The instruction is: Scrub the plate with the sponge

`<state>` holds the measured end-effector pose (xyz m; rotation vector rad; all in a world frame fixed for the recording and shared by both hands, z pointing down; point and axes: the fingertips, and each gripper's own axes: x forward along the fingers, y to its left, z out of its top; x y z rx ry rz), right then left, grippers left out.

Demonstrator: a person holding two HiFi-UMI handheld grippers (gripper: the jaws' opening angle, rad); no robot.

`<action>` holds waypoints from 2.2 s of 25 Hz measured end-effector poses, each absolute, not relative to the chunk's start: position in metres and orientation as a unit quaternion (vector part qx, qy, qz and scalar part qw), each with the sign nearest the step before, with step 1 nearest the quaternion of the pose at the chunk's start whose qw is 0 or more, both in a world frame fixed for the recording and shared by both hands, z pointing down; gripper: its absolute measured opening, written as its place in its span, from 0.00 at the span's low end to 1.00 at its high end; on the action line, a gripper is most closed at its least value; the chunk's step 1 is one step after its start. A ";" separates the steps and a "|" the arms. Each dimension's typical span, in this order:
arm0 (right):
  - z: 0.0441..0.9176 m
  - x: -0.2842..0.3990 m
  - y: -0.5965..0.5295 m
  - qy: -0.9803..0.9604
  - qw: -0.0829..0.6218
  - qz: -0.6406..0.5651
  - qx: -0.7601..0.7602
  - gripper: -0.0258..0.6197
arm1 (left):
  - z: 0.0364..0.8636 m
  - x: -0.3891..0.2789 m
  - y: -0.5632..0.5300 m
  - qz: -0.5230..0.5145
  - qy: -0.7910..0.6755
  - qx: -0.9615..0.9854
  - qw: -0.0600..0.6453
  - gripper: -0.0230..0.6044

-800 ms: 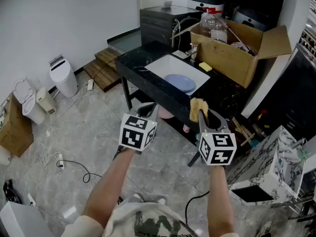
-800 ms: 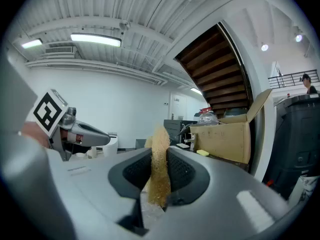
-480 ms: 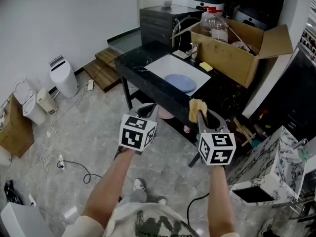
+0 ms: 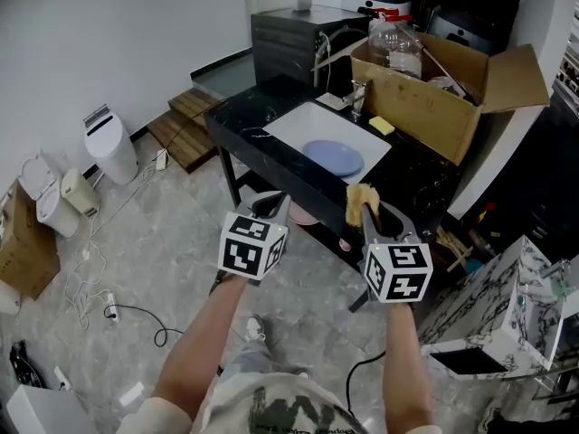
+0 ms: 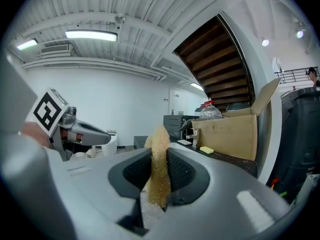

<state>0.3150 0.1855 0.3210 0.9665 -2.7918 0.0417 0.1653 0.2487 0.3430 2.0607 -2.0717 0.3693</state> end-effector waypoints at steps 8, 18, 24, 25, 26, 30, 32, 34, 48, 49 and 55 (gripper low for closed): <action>0.330 0.251 0.142 -0.931 0.109 0.019 0.347 0.15 | 0.352 0.095 0.196 0.119 -0.682 0.713 0.107 0.04; 0.334 0.188 0.094 -0.908 0.123 0.028 0.399 0.15 | 0.362 0.030 0.127 0.118 -0.636 0.753 0.121 0.04; 0.338 0.158 0.082 -0.898 0.133 0.030 0.418 0.15 | 0.366 0.000 0.107 0.115 -0.616 0.769 0.124 0.04; 0.339 0.153 0.081 -0.897 0.135 0.030 0.420 0.15 | 0.367 -0.003 0.104 0.115 -0.614 0.771 0.124 0.04; 0.340 0.150 0.080 -0.896 0.137 0.030 0.422 0.15 | 0.368 -0.006 0.102 0.115 -0.611 0.773 0.125 0.04; 0.339 0.142 0.076 -0.890 0.137 0.030 0.433 0.15 | 0.370 -0.014 0.093 0.118 -0.599 0.783 0.123 0.04; 0.338 0.141 0.073 -0.888 0.135 0.031 0.438 0.15 | 0.369 -0.016 0.089 0.119 -0.594 0.786 0.120 0.04; 0.339 0.142 0.070 -0.886 0.132 0.035 0.443 0.15 | 0.369 -0.017 0.084 0.120 -0.591 0.789 0.118 0.04; 0.348 0.135 0.017 -0.878 0.118 0.045 0.462 0.15 | 0.381 -0.019 0.028 0.141 -0.567 0.804 0.110 0.04; 0.350 0.133 0.010 -0.877 0.118 0.046 0.463 0.15 | 0.383 -0.021 0.020 0.142 -0.566 0.805 0.110 0.04; 0.360 0.126 -0.045 -0.872 0.119 0.056 0.472 0.15 | 0.393 -0.024 -0.039 0.149 -0.554 0.811 0.114 0.04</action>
